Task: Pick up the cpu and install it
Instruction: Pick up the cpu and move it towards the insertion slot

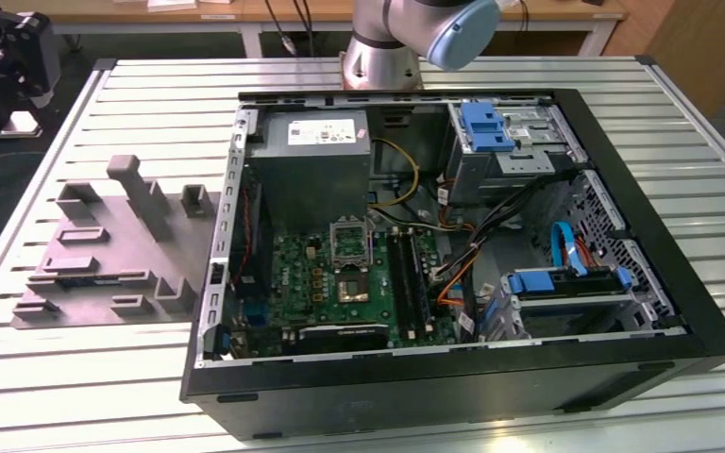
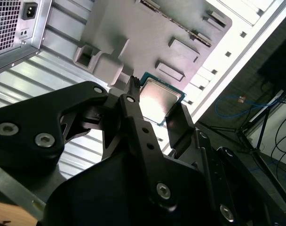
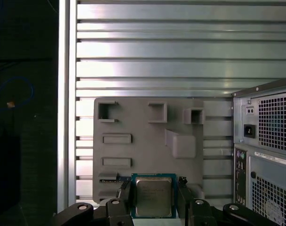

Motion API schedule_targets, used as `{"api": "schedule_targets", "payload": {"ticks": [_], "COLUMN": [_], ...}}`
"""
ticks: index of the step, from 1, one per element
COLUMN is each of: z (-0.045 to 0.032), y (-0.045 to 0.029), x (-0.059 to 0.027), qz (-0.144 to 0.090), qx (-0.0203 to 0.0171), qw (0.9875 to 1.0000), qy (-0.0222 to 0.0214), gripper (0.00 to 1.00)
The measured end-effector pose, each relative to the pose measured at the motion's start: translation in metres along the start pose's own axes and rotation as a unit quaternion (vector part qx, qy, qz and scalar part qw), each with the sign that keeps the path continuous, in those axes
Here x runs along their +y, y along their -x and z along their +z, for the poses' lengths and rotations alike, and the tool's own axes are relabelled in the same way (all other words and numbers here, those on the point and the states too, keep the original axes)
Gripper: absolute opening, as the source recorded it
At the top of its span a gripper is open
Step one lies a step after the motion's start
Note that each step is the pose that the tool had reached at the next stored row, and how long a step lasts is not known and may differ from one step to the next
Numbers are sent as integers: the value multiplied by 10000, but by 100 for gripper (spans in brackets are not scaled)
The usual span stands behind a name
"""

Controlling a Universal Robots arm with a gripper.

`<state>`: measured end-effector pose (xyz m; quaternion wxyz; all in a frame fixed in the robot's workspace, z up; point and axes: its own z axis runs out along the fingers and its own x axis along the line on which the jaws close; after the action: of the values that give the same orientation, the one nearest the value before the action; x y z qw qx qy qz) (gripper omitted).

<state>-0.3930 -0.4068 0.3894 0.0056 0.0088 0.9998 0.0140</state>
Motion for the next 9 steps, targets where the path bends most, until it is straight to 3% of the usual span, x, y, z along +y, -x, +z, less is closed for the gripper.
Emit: {"api": "schedule_targets", "payload": {"ticks": [4, 9], "z": [-50, -54], "y": [0, 0], "x": [1, 1], "qz": [0, 0], "qx": [-1, -1], "qw": [10000, 10000], "qy": [1, 1], "gripper": [47, 47]}}
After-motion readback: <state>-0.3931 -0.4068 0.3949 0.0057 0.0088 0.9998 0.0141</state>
